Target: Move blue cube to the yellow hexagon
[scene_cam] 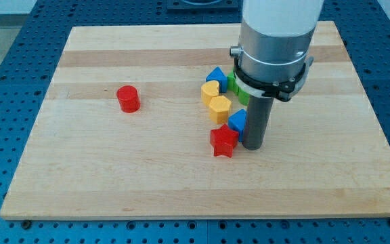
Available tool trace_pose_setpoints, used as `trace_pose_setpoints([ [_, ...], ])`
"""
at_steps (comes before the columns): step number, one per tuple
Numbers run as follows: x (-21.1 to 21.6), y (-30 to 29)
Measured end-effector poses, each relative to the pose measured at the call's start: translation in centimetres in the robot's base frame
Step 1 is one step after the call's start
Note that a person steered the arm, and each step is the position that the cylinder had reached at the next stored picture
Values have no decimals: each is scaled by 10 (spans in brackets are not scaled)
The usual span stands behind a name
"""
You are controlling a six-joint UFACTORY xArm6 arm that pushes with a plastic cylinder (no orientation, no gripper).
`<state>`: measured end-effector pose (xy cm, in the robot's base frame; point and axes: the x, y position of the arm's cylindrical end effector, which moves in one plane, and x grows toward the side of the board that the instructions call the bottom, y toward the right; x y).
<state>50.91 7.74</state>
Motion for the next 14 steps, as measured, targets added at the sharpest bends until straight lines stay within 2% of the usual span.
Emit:
trace_pose_setpoints([
  [14,-22,14],
])
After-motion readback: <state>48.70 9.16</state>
